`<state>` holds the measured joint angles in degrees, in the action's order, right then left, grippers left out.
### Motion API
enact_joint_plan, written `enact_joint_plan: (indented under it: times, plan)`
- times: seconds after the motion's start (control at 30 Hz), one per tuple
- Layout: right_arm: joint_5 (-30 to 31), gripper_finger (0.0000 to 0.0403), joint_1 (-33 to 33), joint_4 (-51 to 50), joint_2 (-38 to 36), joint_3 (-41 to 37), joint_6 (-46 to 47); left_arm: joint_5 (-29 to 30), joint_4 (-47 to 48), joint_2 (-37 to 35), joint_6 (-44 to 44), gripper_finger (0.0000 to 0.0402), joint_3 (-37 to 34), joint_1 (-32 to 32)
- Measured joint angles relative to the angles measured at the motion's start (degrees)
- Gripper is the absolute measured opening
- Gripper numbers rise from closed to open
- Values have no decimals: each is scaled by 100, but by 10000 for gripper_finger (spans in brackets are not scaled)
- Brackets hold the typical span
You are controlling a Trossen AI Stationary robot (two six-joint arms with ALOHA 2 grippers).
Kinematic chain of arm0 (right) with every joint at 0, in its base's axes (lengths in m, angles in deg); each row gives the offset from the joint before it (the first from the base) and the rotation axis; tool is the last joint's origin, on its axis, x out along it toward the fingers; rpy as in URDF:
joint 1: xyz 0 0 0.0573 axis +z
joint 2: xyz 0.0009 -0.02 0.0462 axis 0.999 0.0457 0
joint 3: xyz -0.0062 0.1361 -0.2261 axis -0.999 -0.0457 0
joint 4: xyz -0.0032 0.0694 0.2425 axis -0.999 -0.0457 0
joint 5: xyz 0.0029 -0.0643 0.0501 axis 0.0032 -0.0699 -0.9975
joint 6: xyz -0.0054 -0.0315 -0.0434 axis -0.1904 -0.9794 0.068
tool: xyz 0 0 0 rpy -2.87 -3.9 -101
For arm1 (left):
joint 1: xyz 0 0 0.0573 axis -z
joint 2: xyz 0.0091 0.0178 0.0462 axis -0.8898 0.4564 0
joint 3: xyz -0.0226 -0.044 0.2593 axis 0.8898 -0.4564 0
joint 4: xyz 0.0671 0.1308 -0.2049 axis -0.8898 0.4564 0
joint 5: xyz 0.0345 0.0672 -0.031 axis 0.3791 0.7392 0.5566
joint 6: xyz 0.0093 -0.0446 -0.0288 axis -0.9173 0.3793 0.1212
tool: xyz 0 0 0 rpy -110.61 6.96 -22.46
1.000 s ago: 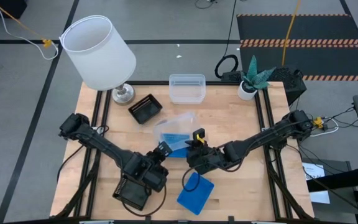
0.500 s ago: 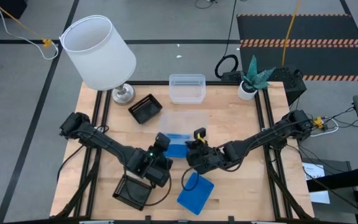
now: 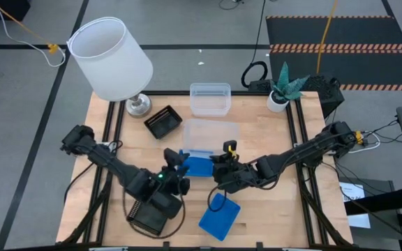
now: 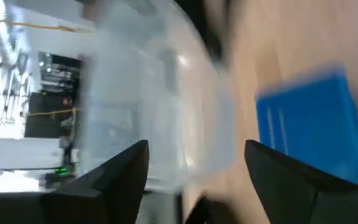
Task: Stack baskets by color
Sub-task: Stack the bottom transparent bin on the top transparent bin
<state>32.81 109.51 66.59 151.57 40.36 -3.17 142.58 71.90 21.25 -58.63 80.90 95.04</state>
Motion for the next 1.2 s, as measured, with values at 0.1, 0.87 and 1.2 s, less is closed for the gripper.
enact_joint_plan:
  times: [0.1,0.87,1.2]
  plan:
    - [-19,4,0,12,2,-2,33,193,-703,-157,46,267,147,102]
    - [-611,4,11,171,2,5,-168,-2349,-1652,-131,133,236,-441,-1180]
    - [-601,4,7,142,2,5,-166,-2804,-1789,-124,83,187,-555,-1400]
